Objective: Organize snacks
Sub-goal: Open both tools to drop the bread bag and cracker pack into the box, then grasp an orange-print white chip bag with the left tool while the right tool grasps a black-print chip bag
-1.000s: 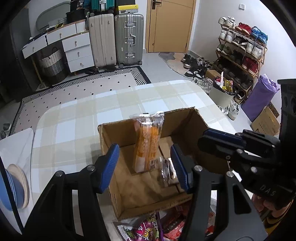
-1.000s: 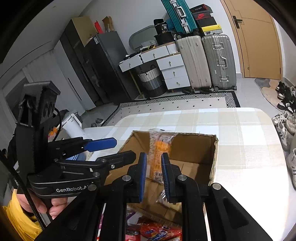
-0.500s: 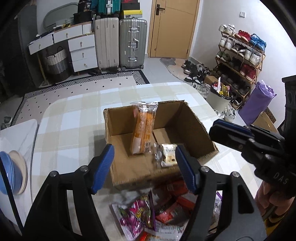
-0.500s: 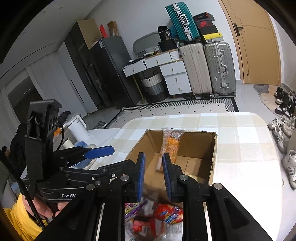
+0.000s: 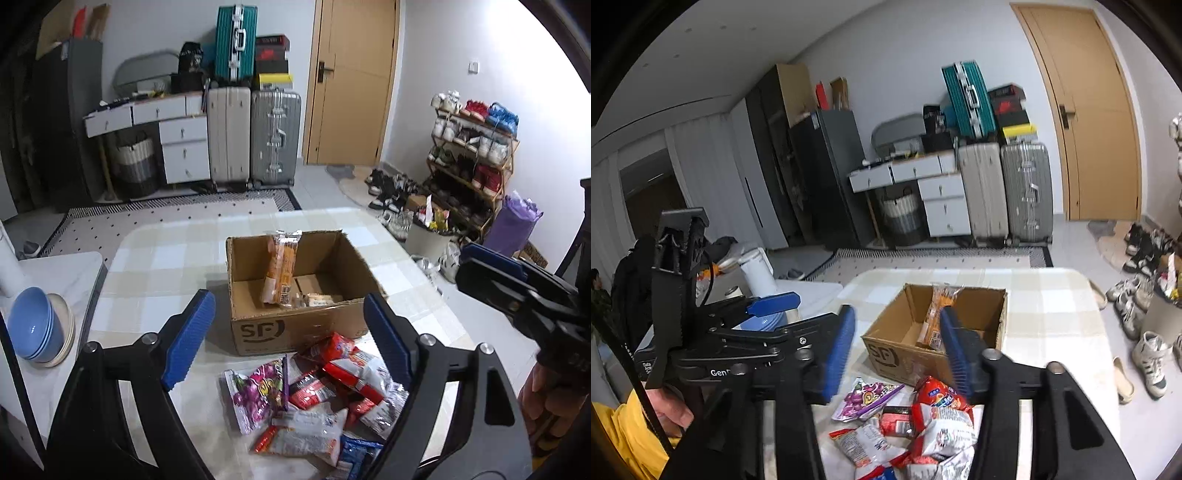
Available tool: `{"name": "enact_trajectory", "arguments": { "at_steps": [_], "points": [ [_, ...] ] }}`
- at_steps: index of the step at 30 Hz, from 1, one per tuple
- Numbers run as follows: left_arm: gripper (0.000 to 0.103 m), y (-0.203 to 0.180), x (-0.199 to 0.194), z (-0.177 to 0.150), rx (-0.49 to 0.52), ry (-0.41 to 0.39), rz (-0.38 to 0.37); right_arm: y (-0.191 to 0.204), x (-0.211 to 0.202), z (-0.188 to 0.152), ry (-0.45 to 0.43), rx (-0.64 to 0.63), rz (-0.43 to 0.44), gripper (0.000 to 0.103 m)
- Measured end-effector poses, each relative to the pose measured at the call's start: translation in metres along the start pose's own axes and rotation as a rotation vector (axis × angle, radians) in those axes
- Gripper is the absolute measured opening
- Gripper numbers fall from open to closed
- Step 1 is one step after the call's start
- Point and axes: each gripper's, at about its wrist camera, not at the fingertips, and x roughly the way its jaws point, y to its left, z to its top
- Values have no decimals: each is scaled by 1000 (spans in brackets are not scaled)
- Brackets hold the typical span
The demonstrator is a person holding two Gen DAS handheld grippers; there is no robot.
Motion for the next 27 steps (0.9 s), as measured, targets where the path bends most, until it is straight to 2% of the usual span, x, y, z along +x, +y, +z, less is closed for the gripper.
{"name": "enact_trajectory", "arguments": {
  "at_steps": [2, 4, 8, 9, 10, 11, 14, 20, 24, 27],
  "points": [
    [85, -1, -19, -10, -6, -13, -11, 6, -17, -4, -25, -10, 12, 63],
    [86, -3, -32, -17, -3, -18, -9, 10, -36, -10, -58, -12, 19, 83],
    [88, -5, -62, -38, -2, -50, 7, 18, -59, -25, -90, -5, 24, 85],
    [92, -5, -70, -44, -6, -60, 14, 19, -64, -28, -96, -3, 23, 85],
    [101, -3, -77, -49, -14, -67, 20, 19, -70, -33, -105, 0, 21, 86],
    [103, -1, -84, -55, -25, -75, 16, 19, -74, -38, -110, 4, 20, 87],
    [102, 6, -99, -70, -41, -112, -16, 17, -85, -51, -127, 14, 10, 89],
    [102, 15, -122, -106, -17, -189, 44, 17, -97, -77, -145, 4, -41, 94],
    [102, 20, -113, -130, -31, -178, 35, 19, -103, -102, -154, 8, -46, 97],
    [102, 22, -93, -148, -27, -110, 14, 21, -99, -121, -119, 6, -47, 97]
  ]
}}
